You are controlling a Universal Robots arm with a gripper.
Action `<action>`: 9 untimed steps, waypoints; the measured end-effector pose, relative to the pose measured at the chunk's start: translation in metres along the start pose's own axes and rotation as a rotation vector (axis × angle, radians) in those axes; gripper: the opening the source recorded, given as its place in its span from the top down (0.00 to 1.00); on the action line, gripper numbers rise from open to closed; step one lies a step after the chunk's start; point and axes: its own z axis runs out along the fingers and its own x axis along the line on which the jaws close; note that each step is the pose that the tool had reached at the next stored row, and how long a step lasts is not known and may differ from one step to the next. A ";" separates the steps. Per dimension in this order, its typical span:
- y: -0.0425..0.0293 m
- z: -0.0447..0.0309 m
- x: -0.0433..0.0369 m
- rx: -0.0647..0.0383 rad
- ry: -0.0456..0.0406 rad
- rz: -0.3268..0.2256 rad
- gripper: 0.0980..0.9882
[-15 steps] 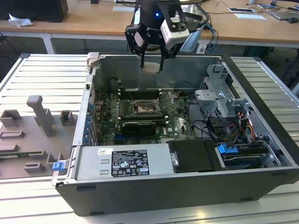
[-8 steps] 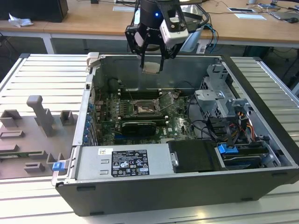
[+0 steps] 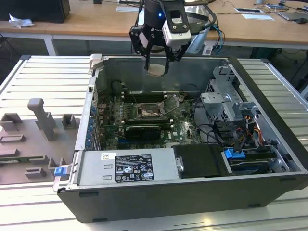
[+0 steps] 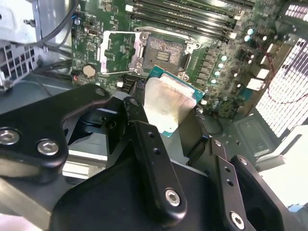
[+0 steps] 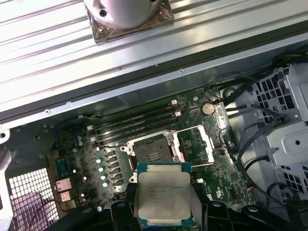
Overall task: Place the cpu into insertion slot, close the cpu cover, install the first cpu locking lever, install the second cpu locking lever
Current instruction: 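Place the cpu into insertion slot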
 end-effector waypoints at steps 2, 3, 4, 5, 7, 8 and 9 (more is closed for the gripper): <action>0.0000 0.0001 -0.0001 0.000 -0.0024 0.027 0.52; 0.0000 0.0005 0.0000 -0.001 -0.0041 0.045 0.52; 0.0000 0.0007 0.0000 -0.001 -0.0054 0.060 0.52; -0.0001 0.0010 0.0000 -0.002 -0.0078 0.087 0.52; -0.0001 0.0015 0.0000 -0.002 -0.0104 0.116 0.52; -0.0001 0.0017 -0.0001 -0.002 -0.0115 0.128 0.52; -0.0001 0.0019 -0.0001 -0.003 -0.0127 0.138 0.52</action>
